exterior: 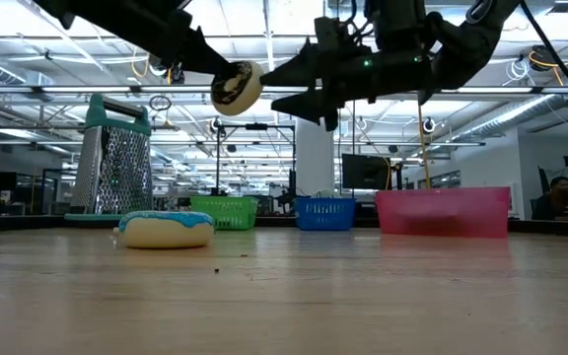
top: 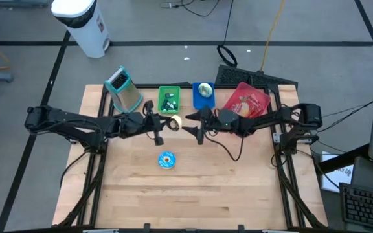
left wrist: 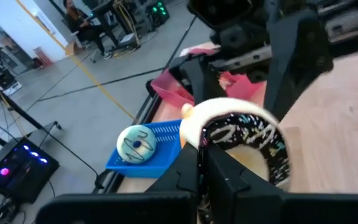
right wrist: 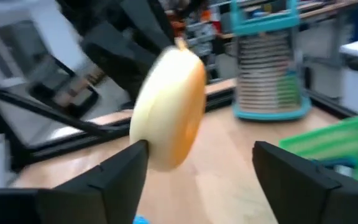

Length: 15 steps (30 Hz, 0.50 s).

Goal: Pick & Place Food Item
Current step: Put the black donut into the blue bin

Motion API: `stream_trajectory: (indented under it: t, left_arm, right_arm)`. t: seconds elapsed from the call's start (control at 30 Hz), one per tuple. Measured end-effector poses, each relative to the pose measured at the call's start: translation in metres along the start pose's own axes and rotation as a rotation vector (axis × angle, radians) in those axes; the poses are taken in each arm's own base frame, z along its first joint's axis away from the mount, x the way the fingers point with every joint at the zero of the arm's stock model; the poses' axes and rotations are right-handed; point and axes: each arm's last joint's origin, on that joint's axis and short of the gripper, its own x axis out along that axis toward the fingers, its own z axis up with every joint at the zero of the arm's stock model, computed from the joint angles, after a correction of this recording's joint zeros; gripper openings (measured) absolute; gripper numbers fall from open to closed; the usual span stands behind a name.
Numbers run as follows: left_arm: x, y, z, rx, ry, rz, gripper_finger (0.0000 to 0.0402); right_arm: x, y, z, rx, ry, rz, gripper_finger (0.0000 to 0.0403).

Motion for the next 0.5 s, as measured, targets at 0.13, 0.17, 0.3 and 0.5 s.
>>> stream_trajectory:
  t: [0.13, 0.17, 0.3, 0.5]
  left_arm:
    - [0.0002, -0.0003, -0.0003, 0.001, 0.002, -0.002, 0.0015]
    - [0.0002, -0.0003, -0.0001, 0.001, 0.001, -0.002, 0.0019]
    - [0.0004, 0.0005, 0.0007, -0.004, -0.008, 0.003, 0.0023]
    - [0.0007, 0.0014, 0.001, -0.025, -0.013, 0.005, 0.0008]
  right_arm:
    - [0.0014, 0.0021, 0.0018, 0.024, 0.009, 0.084, 0.0298]
    - [0.0014, 0.0022, 0.0019, 0.023, 0.008, 0.087, 0.03]
    - [0.0014, 0.0032, 0.0032, 0.042, -0.005, 0.094, 0.03]
    - [0.0014, 0.0017, 0.0046, 0.051, -0.031, 0.033, 0.0285]
